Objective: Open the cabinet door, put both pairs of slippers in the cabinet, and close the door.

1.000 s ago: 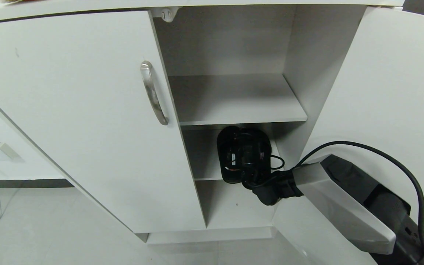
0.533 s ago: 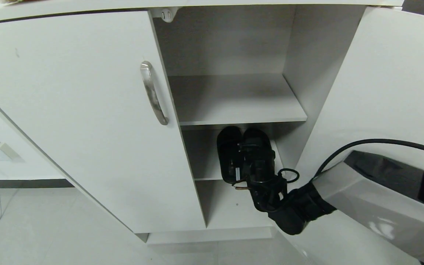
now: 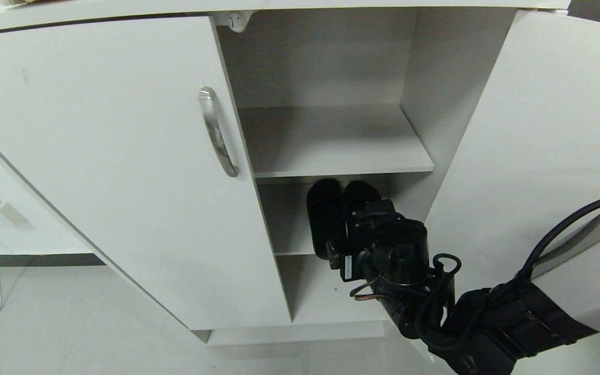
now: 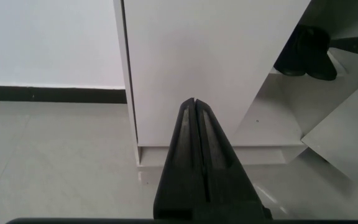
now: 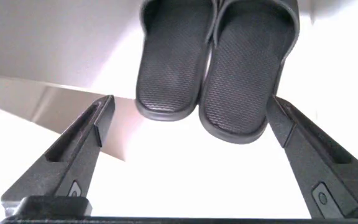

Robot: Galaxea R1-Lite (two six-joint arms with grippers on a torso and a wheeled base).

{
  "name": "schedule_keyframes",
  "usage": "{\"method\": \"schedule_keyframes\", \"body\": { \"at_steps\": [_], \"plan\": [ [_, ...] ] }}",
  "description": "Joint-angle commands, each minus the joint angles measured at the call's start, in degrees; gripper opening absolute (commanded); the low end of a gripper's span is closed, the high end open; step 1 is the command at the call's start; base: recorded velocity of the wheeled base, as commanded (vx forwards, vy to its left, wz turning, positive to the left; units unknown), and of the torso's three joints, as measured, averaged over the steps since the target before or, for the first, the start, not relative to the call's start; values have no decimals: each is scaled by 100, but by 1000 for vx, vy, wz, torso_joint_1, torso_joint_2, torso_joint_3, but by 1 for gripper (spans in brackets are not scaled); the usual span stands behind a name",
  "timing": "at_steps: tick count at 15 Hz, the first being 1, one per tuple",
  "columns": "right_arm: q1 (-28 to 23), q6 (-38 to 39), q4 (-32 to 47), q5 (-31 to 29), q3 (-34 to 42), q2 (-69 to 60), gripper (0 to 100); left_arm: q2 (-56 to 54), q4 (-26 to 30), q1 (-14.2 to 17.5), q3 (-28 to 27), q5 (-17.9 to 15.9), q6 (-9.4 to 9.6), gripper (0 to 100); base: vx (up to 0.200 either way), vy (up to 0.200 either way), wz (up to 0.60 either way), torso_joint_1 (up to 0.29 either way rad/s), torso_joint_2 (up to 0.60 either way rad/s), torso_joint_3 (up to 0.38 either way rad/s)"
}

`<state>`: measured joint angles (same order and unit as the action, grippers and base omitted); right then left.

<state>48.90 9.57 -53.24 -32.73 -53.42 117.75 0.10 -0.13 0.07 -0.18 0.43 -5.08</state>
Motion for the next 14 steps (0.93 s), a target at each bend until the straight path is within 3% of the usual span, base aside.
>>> {"method": "schedule_keyframes", "body": {
  "at_steps": [1,3,9,14],
  "plan": [
    [32,1,-3,-5,51,-85,100,-1,-4,1,1,1,-10,0,0,0,0,0,0,0],
    [76,1,-3,-5,77,-85,100,-1,5,1,1,1,-1,0,0,0,0,0,0,0],
    [103,10,-11,-5,77,-6,100,-1,-4,1,1,-8,-1,0,-200,0,0,1,0,3],
    [103,19,-20,-5,121,-6,100,-1,-4,1,1,19,-19,0,0,0,0,0,0,0]
  ]
}}
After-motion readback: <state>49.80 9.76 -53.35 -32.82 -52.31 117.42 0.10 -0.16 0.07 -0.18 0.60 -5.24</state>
